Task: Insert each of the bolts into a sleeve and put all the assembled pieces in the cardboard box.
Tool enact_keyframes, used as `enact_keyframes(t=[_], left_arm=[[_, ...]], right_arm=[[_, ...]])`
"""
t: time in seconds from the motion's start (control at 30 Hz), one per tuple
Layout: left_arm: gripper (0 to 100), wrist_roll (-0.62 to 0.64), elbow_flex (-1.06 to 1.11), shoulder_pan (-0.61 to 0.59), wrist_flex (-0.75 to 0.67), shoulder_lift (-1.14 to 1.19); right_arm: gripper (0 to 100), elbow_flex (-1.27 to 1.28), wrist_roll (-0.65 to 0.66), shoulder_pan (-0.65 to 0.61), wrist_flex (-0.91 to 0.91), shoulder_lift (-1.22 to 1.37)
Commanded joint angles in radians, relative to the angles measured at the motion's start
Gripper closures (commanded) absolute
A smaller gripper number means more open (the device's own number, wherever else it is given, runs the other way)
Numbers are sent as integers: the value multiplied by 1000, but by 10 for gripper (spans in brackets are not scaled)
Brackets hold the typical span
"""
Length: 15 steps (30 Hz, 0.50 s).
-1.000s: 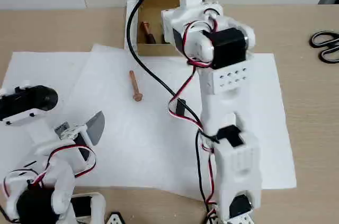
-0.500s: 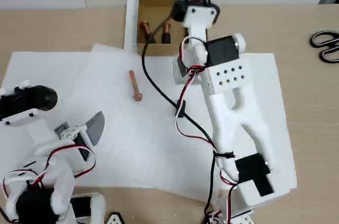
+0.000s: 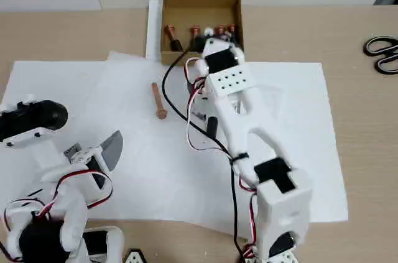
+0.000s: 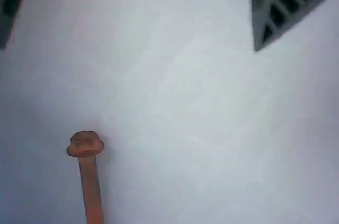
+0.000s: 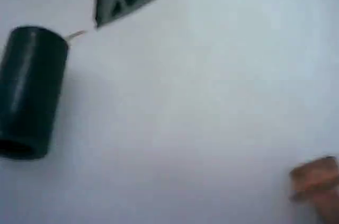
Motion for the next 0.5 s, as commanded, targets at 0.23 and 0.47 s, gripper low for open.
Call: enact_keyframes(t=[0.23,0.47], left_arm=[[720,-11,-27,0,2,2],[720,-11,-27,0,2,2]], right_arm=[[772,-5,-8,-5,-131,137],[772,-5,-8,-4,-205,205]])
